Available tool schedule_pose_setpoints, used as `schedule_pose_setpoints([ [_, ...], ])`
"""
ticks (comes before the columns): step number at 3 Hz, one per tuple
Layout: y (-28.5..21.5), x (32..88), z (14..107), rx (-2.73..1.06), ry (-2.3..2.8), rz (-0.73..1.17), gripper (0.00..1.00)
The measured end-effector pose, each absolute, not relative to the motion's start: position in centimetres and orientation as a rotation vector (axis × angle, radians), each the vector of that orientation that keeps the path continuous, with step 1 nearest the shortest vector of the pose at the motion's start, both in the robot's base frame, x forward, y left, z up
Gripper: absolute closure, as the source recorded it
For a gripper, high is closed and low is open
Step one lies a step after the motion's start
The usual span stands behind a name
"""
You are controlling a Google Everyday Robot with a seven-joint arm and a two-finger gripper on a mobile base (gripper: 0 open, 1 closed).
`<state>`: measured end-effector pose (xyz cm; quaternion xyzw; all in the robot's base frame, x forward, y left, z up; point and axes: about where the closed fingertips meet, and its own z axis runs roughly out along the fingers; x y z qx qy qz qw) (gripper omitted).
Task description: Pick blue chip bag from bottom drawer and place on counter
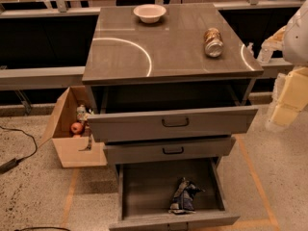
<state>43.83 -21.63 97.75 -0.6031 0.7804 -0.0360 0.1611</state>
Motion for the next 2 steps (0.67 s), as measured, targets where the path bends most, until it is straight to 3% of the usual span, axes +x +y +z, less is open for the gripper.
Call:
schedule_pose_setpoints([
  [2,-21.7,44.2,96.7,-1.74,2.166,-0.11,0.0],
])
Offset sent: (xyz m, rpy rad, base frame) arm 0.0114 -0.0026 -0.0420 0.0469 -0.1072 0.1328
